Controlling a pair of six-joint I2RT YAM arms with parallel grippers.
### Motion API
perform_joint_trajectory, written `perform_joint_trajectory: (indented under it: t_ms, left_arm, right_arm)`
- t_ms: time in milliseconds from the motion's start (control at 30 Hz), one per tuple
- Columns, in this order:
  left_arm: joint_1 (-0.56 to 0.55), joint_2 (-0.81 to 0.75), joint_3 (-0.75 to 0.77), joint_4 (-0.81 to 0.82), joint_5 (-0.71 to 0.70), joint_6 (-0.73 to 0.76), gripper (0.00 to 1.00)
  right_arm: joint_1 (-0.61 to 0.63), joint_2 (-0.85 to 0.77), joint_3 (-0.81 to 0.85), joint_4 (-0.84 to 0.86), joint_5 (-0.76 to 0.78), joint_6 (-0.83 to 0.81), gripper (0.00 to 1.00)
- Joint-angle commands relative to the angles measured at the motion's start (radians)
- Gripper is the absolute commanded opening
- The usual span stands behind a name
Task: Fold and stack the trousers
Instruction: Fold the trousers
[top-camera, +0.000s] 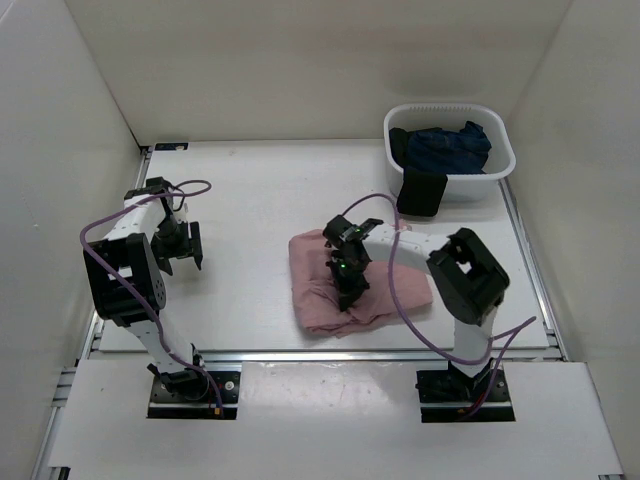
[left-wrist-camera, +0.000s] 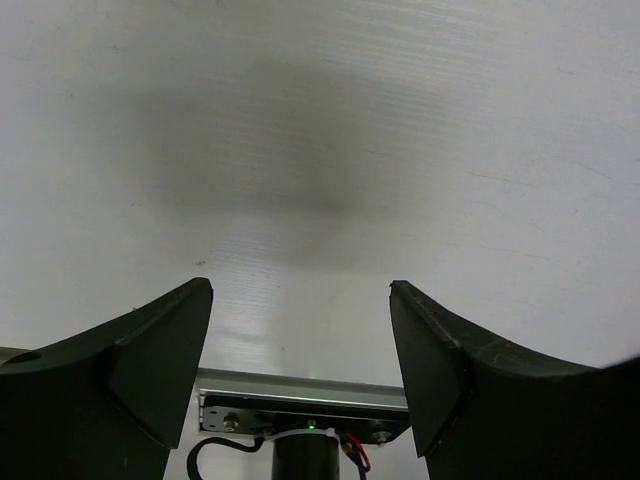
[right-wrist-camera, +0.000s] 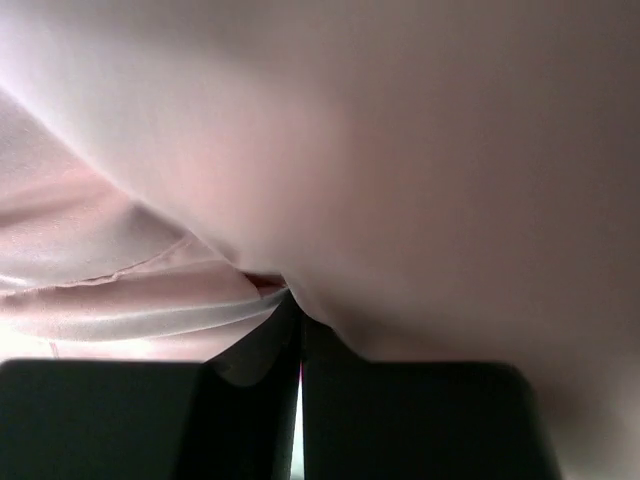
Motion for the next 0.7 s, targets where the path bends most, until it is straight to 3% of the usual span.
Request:
perform_joint_trajectory:
  t_ms: [0,133,200,300,467,667]
  left_arm:
    - [0.003,-0.051,0.007,0.005,-0.011,0.0,0.83]
    - [0.003,-0.051,0.016,-0.004,-0.011,0.0,0.83]
    - [0.003,-0.051,0.025,-0.017,-0.011,0.0,0.83]
    - [0.003,-0.075,0.016,-0.026,-0.011,0.0,0.83]
    - [0.003,-0.097,-0.004,-0.026,0.01,0.0,0.83]
    - [0.003,-0.078,-0.013,-0.026,0.032,0.0,0.83]
  right_arm:
    - [0.011,0.146,0.152,0.166,-0.14,0.088,0.0]
    - [-0.015,0.291,0.375,0.205,-0.116,0.283,0.0]
    - [-0.015,0.386,0.579,0.112,-0.081,0.264,0.0]
    - [-0.004,0.447,0.717,0.004,-0.064,0.175,0.0]
    - [0.005,0.332,0.524,0.052,-0.104,0.043,0.0]
    - [0.046,0.33,0.524,-0.152,-0.156,-0.235,0.0]
